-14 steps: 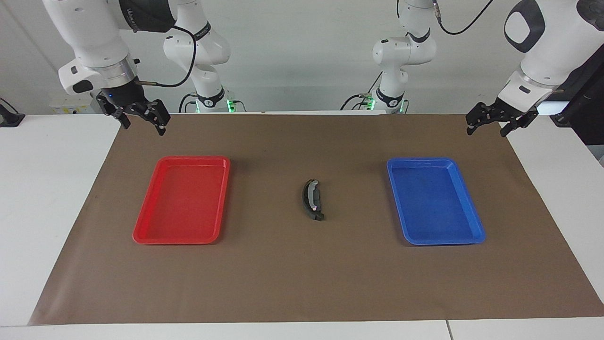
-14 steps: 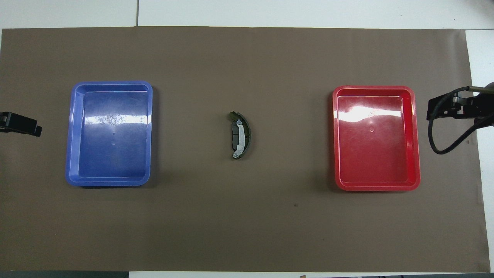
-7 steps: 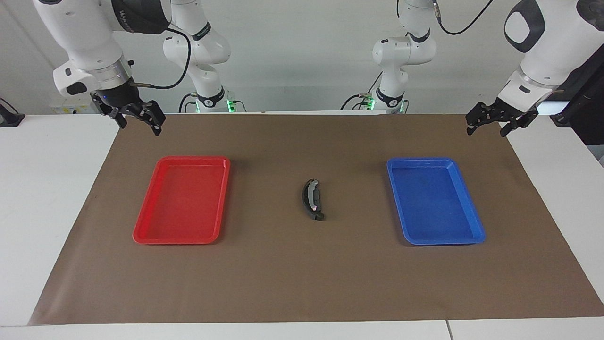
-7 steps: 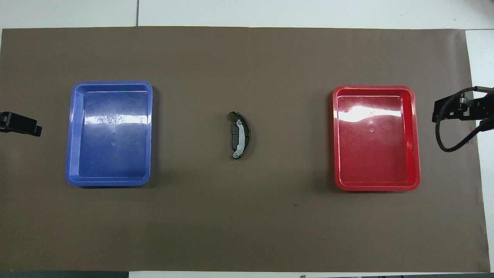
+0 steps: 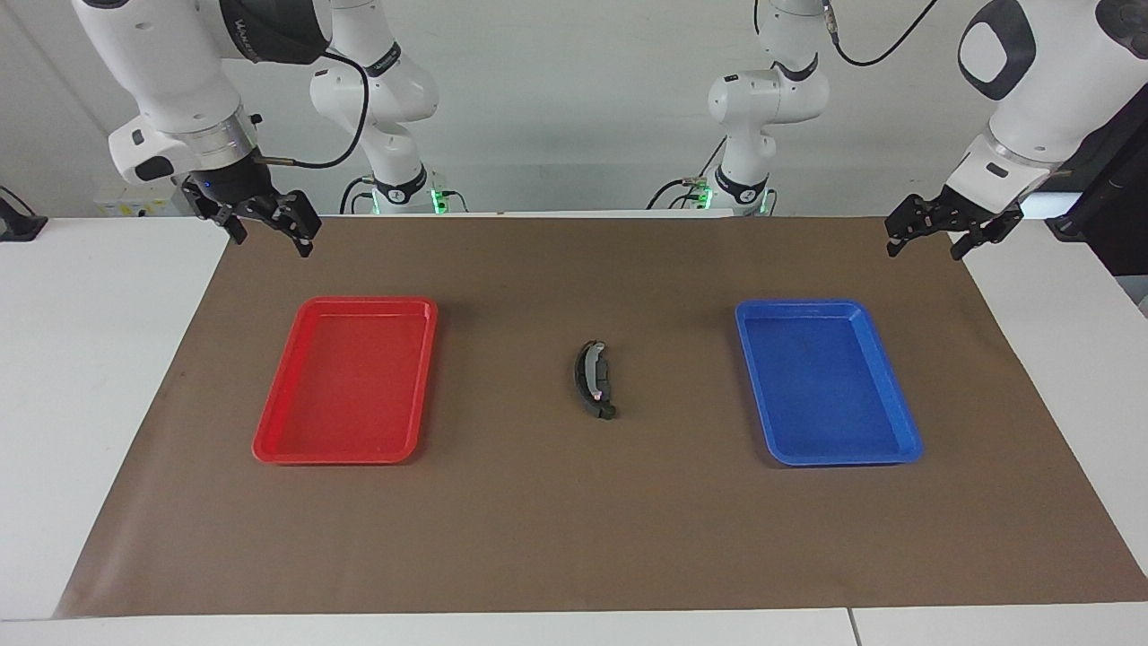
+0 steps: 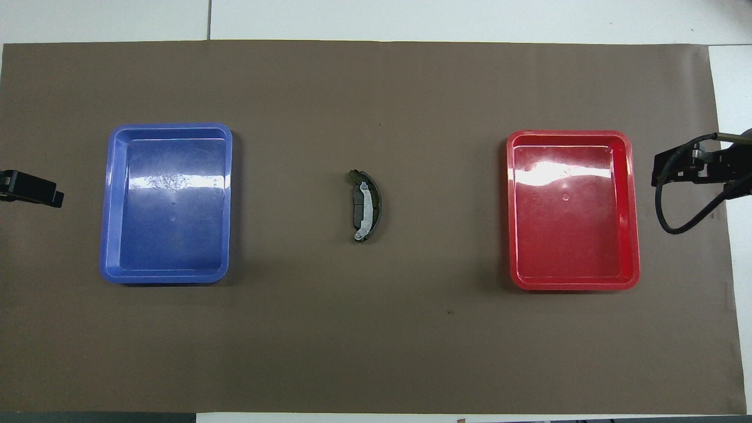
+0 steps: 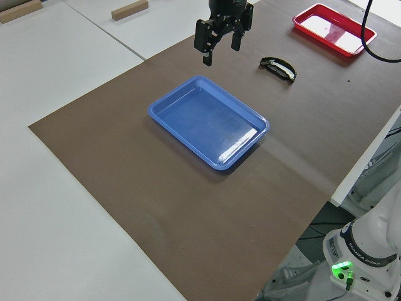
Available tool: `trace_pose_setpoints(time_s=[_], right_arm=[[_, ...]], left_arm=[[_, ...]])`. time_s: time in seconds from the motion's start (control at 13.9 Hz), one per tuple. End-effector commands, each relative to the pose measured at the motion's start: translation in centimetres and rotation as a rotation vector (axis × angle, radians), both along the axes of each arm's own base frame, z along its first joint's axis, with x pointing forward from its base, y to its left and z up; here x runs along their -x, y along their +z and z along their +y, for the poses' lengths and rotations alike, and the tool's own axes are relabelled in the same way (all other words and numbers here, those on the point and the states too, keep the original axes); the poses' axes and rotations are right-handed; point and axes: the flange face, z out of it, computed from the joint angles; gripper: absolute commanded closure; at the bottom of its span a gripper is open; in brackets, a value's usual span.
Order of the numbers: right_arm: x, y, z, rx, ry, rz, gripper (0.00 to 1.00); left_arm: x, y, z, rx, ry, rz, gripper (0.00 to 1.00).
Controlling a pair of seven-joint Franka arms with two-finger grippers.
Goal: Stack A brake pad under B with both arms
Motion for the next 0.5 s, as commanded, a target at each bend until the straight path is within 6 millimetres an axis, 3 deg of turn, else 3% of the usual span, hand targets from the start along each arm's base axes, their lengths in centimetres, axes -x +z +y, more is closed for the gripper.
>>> trace_pose_setpoints(time_s=[0.0,0.43], right_arm=[[0.14,0.51,0.97,-0.022,0.034,-0.001,0.01],[0.36,0.74,1.13,-0.051,0.03,0.019,0.01]], left_arm=[[0.73,0.17,0.33,0.002,-0.009,-0.003,0.01],[0.72,0.17,0.25,0.002,-0.011,-0.003,0.01]])
